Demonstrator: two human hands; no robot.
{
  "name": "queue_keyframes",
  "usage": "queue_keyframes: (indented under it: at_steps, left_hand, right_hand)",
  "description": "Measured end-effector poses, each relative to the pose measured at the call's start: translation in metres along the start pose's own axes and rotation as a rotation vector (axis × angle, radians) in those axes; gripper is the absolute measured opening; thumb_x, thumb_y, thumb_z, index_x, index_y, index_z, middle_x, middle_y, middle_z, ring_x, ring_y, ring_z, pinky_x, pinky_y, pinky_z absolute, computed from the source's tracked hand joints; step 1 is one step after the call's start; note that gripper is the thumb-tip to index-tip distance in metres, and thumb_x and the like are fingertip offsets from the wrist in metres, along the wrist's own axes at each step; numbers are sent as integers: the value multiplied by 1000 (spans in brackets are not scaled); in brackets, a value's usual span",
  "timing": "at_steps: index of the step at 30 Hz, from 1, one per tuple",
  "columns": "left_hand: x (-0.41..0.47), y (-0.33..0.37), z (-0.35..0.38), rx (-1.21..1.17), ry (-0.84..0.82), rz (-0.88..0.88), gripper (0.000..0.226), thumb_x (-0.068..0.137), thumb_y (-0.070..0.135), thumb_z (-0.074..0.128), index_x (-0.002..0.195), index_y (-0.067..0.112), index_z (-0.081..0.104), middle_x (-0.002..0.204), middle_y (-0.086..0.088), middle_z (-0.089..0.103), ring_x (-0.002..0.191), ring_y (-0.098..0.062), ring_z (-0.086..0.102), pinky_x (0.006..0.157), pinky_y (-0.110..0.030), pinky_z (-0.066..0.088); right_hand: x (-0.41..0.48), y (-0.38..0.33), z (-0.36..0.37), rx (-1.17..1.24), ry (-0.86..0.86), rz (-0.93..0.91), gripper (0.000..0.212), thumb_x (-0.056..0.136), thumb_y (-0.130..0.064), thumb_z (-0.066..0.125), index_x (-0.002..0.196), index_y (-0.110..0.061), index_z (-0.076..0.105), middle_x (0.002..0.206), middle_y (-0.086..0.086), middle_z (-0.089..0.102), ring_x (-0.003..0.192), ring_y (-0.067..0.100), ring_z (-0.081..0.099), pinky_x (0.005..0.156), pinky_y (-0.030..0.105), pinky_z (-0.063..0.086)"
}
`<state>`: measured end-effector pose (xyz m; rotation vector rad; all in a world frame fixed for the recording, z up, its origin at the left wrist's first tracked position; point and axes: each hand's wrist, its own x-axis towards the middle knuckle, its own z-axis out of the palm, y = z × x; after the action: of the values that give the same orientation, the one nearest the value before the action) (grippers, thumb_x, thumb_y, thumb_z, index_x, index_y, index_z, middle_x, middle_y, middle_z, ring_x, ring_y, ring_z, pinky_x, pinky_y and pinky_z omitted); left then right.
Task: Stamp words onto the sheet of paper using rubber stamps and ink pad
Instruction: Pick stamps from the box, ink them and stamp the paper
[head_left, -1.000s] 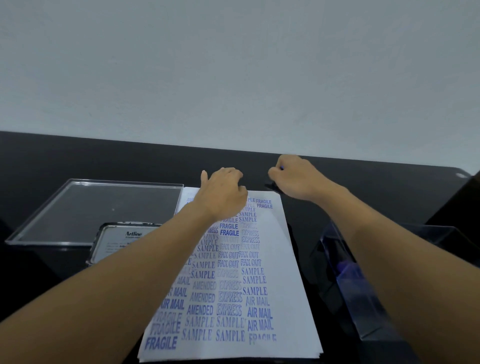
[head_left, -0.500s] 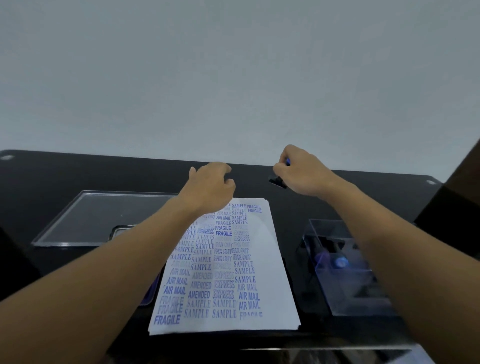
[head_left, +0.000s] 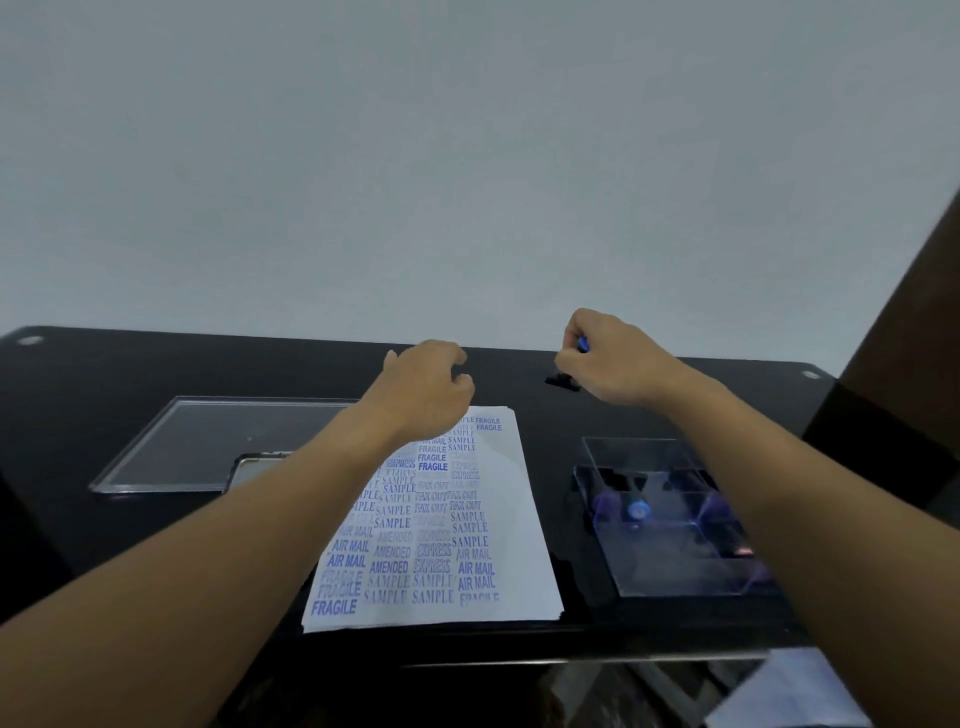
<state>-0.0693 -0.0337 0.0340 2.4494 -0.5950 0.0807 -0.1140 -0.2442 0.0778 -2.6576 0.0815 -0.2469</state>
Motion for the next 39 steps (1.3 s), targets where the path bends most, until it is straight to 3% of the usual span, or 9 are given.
queue_keyframes:
  at_steps: [11,15,20,22,25,28,31,35,39]
  left_hand:
    - [-13,36,28,-21,-34,44,41,100,23,44,140,15,49,148,-3,48,135,-24,44,118,-50,25]
    - [-11,53,43,-28,-67,70,43,99,23,45,142,14,48,148,-2,47,134,-24,45,118,-50,26]
    - [-7,77,66,-30,-115,120,44,98,23,43,141,13,49,147,-3,48,134,-23,45,118,-49,25]
    - [-6,84,75,-33,-128,132,44,98,23,43,140,13,49,147,-2,48,134,-23,44,118,-49,25]
    - [-6,90,87,-52,-142,136,37,98,23,44,132,13,54,138,-2,54,128,-23,48,117,-48,26]
    - [-8,94,103,-62,-143,134,25,96,23,45,117,17,58,125,-1,57,123,-24,51,113,-45,32]
    - [-9,98,121,-27,-136,161,38,96,24,46,132,13,54,141,-1,50,133,-21,42,114,-43,29]
    - [-11,99,142,5,-141,163,48,98,26,42,144,14,43,154,-4,34,145,-18,21,118,-43,17]
    - [-14,94,163,-13,-149,107,52,101,32,37,151,16,32,164,-3,13,152,-21,0,123,-49,8]
  right_hand:
    - [-40,50,-24,-40,-26,86,14,101,-30,50,92,-20,53,91,2,62,75,18,54,62,29,40]
    - [-55,69,-31,-2,-4,163,15,100,-32,50,96,-21,57,96,-4,61,87,17,57,68,31,40]
    - [-63,89,-34,25,-4,230,28,98,-23,40,94,-16,67,91,2,70,89,22,65,78,34,47]
    - [-65,94,-34,9,-13,228,29,100,-22,40,96,-17,68,90,1,71,88,20,66,74,32,48]
    - [-67,103,-30,-5,-28,228,26,99,-21,42,96,-22,68,85,-1,73,82,14,69,67,27,49]
    - [-68,112,-21,-60,-63,197,22,98,-24,46,101,-25,68,93,-4,72,88,14,67,76,29,52]
    - [-71,121,-7,-102,-99,174,18,100,-24,49,110,-23,63,105,-1,65,87,12,60,71,26,46]
    - [-71,129,8,-149,-103,188,9,98,-25,51,105,-23,57,100,3,62,80,18,60,71,36,54]
    - [-69,128,16,-193,-126,205,10,95,-26,52,105,-24,55,104,6,59,85,22,59,76,40,54]
